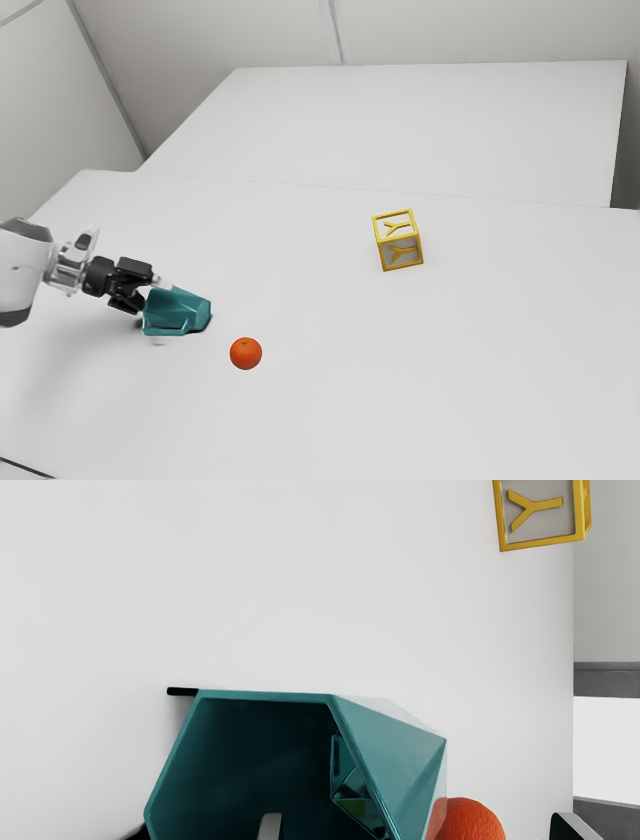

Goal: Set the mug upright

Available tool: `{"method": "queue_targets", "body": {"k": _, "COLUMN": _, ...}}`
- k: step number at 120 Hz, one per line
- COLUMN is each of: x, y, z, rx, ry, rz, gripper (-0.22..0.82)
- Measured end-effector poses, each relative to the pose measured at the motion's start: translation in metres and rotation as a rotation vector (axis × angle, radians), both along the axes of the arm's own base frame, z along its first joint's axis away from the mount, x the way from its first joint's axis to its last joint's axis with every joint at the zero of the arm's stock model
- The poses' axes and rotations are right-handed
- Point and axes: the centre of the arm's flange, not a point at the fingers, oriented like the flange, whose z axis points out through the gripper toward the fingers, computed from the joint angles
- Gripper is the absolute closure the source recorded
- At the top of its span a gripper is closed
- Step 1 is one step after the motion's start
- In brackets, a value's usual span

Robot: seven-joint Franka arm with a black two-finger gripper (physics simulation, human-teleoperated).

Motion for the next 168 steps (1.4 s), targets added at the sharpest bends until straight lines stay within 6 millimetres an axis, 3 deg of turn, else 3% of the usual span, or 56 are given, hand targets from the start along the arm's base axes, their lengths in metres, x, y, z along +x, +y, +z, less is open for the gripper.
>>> {"method": "queue_targets", "body": {"k": 15, "x": 0.004, "y": -0.006, "z": 0.001, "rx": -0.002, "ry": -0.006, "rz": -0.010, "gripper": 0.09}}
{"method": "queue_targets", "body": {"k": 60, "x": 0.006, "y": -0.009, "z": 0.006, "rx": -0.002, "ry": -0.021, "rz": -0.017, "gripper": 0.58}}
{"method": "queue_targets", "body": {"k": 80, "x": 0.007, "y": -0.011, "z": 0.015, "rx": -0.001, "ry": -0.035, "rz": -0.025, "gripper": 0.70}}
{"method": "queue_targets", "body": {"k": 109, "x": 0.012, "y": -0.024, "z": 0.042, "rx": 0.021, "ry": -0.075, "rz": -0.054, "gripper": 0.76}}
{"method": "queue_targets", "body": {"k": 131, "x": 0.024, "y": -0.052, "z": 0.088, "rx": 0.076, "ry": -0.142, "rz": -0.118, "gripper": 0.77}}
{"method": "queue_targets", "body": {"k": 168, "x": 0.032, "y": -0.086, "z": 0.140, "rx": 0.295, "ry": -0.134, "rz": -0.281, "gripper": 0.78}}
